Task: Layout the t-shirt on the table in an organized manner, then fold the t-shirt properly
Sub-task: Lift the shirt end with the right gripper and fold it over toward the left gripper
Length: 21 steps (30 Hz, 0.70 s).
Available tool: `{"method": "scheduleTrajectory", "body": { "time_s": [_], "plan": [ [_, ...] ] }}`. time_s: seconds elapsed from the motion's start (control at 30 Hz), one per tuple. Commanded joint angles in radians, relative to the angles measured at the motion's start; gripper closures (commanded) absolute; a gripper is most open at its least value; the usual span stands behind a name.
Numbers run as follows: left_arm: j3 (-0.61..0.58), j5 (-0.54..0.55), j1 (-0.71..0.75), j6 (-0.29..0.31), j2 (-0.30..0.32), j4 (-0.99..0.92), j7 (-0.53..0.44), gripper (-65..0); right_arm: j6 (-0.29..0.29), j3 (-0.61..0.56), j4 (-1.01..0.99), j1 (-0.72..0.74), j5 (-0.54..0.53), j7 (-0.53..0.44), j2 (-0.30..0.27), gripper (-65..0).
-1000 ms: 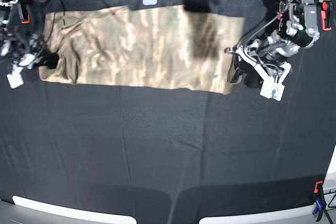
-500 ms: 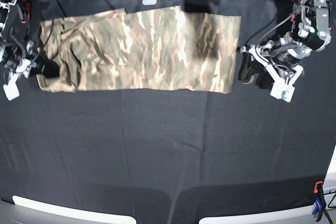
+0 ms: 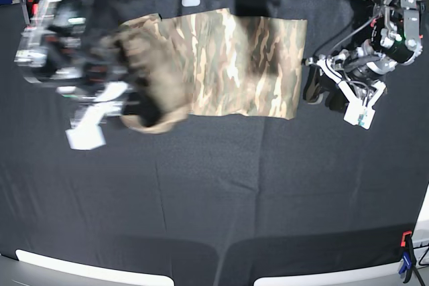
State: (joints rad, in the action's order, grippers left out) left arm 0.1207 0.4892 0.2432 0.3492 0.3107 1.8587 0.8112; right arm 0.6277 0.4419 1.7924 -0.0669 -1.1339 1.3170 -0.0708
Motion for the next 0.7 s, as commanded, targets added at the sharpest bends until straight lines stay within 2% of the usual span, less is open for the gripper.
{"method": "scheduleTrajectory", "body": {
  "time_s": [0.0, 0.1, 0.27, 0.33, 0.47, 0.67],
  "plan": [
    [0.004, 0.009, -0.008, 0.007, 0.009, 0.02, -0.022, -30.5, -0.003, -0.017, 0.021, 0.015, -0.019, -0.03, 0.021, 0.0],
    [0.004, 0.009, -0.008, 0.007, 0.009, 0.021, -0.022, -30.5, -0.011, -0.084, 0.021, 0.017, 0.034, -0.071, 0.111, 0.0],
    [0.004, 0.009, -0.008, 0.007, 0.009, 0.02, -0.022, -30.5, -0.027, -0.21, 0.021, 0.017, 0.217, -0.192, 0.228, 0.0],
    [0.004, 0.009, -0.008, 0.007, 0.009, 0.02, -0.022, -30.5, -0.032, -0.27, 0.021, 0.017, 0.286, -0.246, 0.228, 0.0],
    [0.004, 0.009, -0.008, 0.007, 0.021, 0.02, -0.02, -30.5, -0.128, -0.42, 0.02, 0.02, 0.396, -0.354, 0.228, 0.0],
    [0.004, 0.01, -0.008, 0.006, 0.105, 0.02, -0.019, -30.5, -0.205, -0.616, 0.02, 0.02, 0.513, -0.43, 0.228, 0.0]
  ]
}}
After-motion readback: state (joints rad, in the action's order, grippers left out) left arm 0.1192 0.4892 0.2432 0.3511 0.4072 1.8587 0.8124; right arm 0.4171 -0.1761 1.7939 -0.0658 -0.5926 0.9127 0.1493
